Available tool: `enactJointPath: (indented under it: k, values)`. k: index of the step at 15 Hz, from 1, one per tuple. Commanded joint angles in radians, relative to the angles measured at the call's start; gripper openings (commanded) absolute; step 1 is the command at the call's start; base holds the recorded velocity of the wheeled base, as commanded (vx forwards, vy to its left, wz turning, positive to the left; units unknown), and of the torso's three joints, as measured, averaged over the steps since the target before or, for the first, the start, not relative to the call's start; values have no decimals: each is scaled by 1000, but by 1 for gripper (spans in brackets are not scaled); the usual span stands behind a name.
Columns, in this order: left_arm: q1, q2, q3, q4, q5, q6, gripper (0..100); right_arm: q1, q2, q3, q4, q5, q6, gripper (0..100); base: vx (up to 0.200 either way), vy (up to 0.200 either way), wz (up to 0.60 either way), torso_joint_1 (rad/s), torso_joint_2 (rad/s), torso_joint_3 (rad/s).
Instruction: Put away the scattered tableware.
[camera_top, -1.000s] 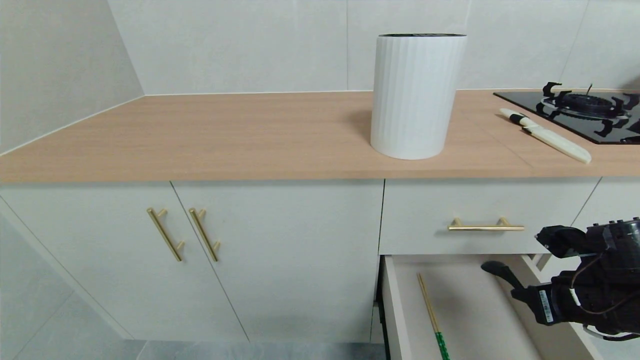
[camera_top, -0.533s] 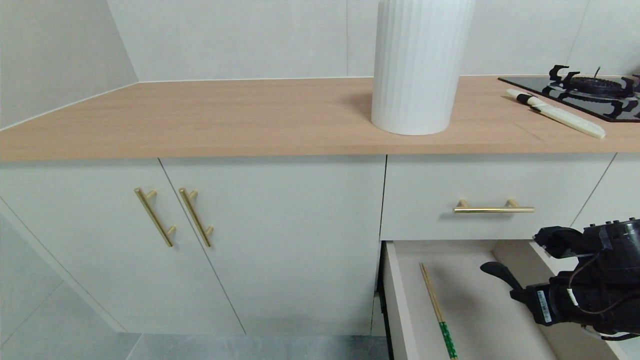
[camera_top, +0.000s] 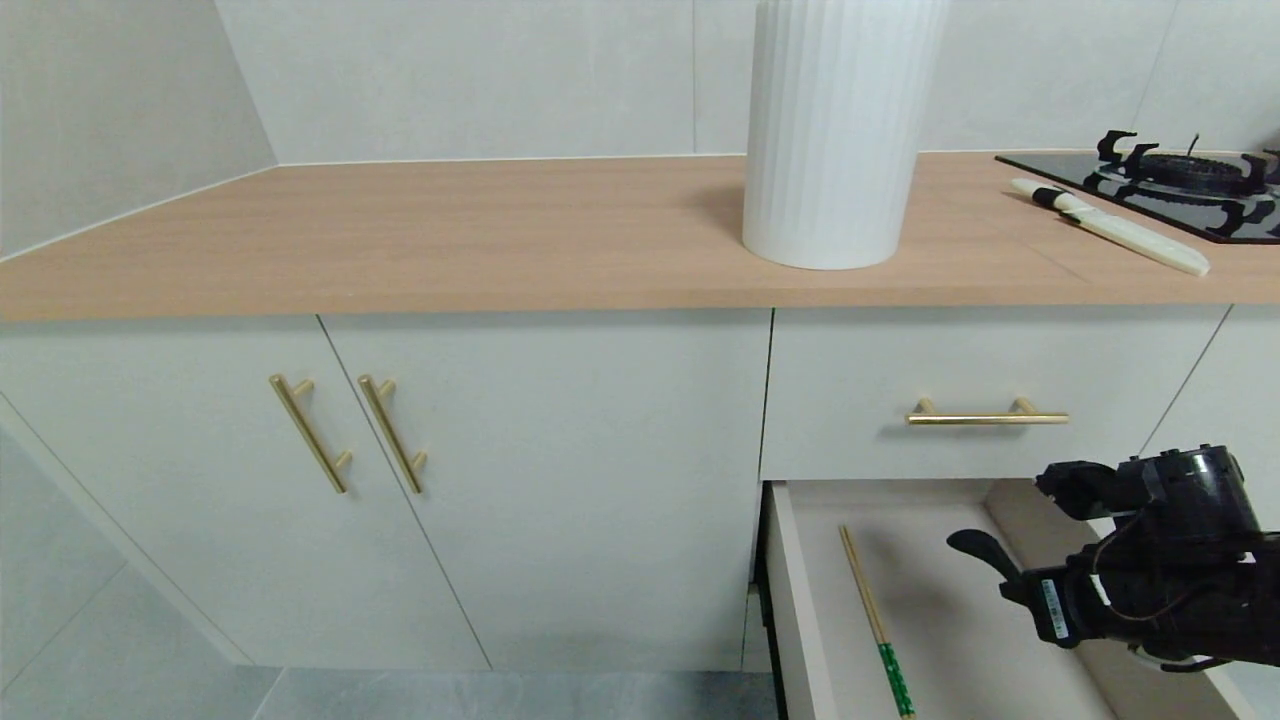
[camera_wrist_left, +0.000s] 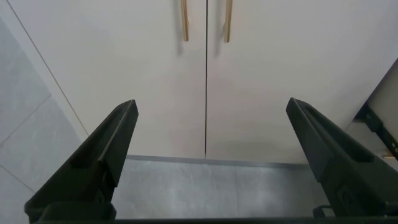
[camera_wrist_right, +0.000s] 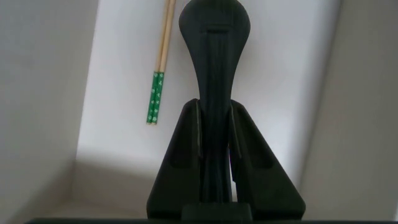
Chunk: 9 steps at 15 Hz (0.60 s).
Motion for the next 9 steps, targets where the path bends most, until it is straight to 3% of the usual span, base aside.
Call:
enactJointPath:
  k: [1, 5, 9]
  values:
    - [0, 0, 0, -1, -1, -1, 100, 0, 208, 29, -169, -11, 24, 0, 0, 0, 0, 0, 0, 0]
    - [0, 0, 0, 0, -1, -1, 100, 37, 404, 66, -419, -68, 50, 0, 0, 0, 0, 0, 0, 0]
    - [0, 0, 0, -1, 1, -1, 100, 65, 516, 63, -531, -112, 104, 0, 0, 0, 0, 0, 0, 0]
